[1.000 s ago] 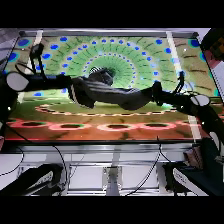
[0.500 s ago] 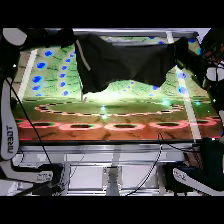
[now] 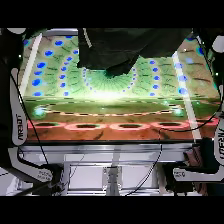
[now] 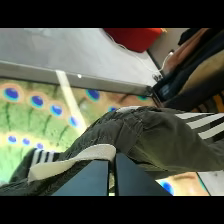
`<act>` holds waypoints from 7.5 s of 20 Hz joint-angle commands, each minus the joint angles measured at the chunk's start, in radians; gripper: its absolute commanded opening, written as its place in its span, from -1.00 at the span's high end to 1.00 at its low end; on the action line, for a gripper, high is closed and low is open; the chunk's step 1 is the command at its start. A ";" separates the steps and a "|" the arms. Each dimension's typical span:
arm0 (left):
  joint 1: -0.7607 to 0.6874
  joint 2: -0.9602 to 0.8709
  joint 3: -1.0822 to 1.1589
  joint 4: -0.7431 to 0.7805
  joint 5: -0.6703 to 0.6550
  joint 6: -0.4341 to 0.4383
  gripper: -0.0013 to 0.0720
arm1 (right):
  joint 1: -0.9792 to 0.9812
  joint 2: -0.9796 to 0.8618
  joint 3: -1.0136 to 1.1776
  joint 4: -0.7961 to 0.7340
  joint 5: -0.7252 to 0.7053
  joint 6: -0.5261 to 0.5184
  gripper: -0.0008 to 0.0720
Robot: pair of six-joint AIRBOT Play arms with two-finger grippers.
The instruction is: Fold the clothes and pants, and hang the long-sleeved shirts on hangers.
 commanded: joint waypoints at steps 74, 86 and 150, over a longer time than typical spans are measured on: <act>0.000 0.725 -1.096 0.183 -0.113 0.076 -0.14 | 0.054 -0.754 0.219 -0.043 0.883 0.193 -0.42; 0.282 0.269 -1.096 -0.067 -0.071 0.192 -0.17 | 0.076 -0.758 0.220 -0.050 0.892 0.187 0.95; 0.290 0.008 -1.006 -0.312 0.062 0.284 0.91 | 0.176 -0.478 0.193 -0.666 1.238 0.251 0.96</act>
